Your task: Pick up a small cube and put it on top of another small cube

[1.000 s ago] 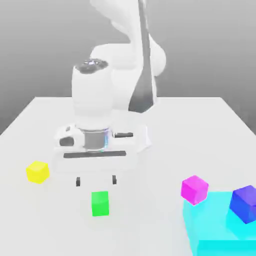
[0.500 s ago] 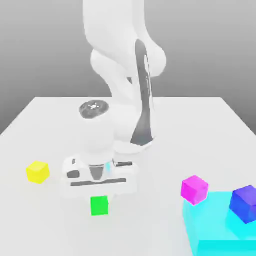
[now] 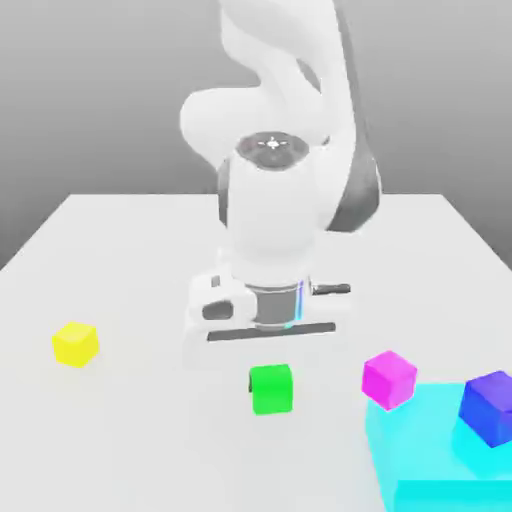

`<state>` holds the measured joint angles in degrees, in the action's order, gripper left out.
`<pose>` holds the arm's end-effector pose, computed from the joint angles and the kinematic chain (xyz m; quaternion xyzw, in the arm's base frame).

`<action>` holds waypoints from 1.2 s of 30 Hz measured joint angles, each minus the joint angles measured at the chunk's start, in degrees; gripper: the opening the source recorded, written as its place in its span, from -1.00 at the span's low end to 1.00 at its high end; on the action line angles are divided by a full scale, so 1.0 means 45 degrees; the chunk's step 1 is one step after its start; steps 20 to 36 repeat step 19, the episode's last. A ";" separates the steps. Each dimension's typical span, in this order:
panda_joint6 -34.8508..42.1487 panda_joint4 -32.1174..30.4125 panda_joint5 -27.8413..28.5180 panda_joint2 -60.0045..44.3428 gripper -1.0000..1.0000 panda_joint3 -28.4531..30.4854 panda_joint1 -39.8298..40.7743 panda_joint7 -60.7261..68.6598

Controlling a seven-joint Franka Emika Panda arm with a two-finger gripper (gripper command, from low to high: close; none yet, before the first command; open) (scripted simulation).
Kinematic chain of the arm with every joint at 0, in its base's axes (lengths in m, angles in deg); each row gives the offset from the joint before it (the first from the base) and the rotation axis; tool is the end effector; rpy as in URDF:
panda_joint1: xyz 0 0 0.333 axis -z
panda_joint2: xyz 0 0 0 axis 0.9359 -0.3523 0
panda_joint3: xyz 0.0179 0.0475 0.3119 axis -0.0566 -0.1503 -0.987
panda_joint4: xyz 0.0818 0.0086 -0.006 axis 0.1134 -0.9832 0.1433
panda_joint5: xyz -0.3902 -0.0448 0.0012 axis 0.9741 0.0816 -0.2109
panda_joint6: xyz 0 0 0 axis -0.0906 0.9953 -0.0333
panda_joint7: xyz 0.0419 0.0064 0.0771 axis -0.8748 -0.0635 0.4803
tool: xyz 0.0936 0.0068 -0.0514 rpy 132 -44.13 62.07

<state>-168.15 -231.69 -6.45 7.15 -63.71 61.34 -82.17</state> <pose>0.4303 0.0655 0.2386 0.9449 -0.3274 -0.0020 0.0011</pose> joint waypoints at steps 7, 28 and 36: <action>0.2262 0.2406 0.0039 -0.0125 -1.00 -0.1072 -0.2237 -0.3733; 0.1977 0.3670 0.0430 -0.1641 1.00 -0.1598 -0.3646 -0.6595; 0.1977 0.3670 0.0430 -0.1641 1.00 -0.1598 -0.3646 -0.6595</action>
